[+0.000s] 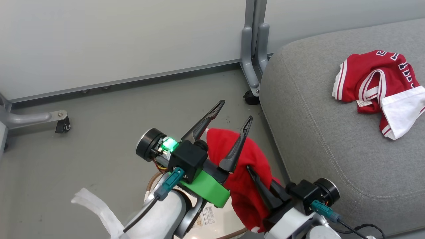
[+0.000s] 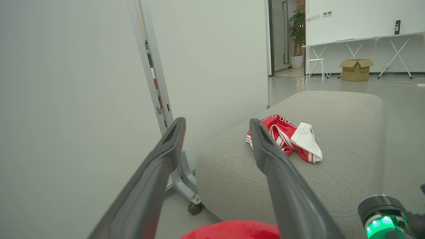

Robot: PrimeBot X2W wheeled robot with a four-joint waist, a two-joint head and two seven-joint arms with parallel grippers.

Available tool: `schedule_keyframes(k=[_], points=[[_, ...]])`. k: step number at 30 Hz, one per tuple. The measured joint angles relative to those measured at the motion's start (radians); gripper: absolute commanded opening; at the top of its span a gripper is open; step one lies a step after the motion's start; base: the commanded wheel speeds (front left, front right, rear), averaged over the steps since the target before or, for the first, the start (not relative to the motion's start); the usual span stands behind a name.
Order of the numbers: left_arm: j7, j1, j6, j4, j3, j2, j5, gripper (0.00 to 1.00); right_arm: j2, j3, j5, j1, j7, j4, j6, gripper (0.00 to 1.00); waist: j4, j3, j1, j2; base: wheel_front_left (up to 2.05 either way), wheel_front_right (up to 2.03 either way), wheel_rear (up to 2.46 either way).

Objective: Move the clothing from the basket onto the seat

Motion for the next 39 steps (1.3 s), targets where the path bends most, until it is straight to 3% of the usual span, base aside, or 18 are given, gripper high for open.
schedule_keyframes(k=[19,28,39], points=[[-0.008,0.023,0.024,0.045,0.022,0.037,-0.028,1.00,-0.004,-0.120,-0.043,-0.013,0.000,-0.089,0.000,0.00,-0.060,0.054,0.0000,0.0000,0.00,0.00,0.00],[-0.100,0.064,0.058,0.141,0.095,0.107,-0.018,1.00,0.011,-0.228,-0.069,0.009,0.000,-0.207,0.000,0.00,-0.166,0.112,0.0001,0.0000,0.00,0.00,0.00],[-0.118,0.102,0.086,0.097,0.156,0.177,0.059,1.00,0.054,-0.345,-0.082,0.066,0.000,-0.282,0.000,0.00,-0.325,0.211,0.0001,0.0000,0.00,0.00,0.00]])
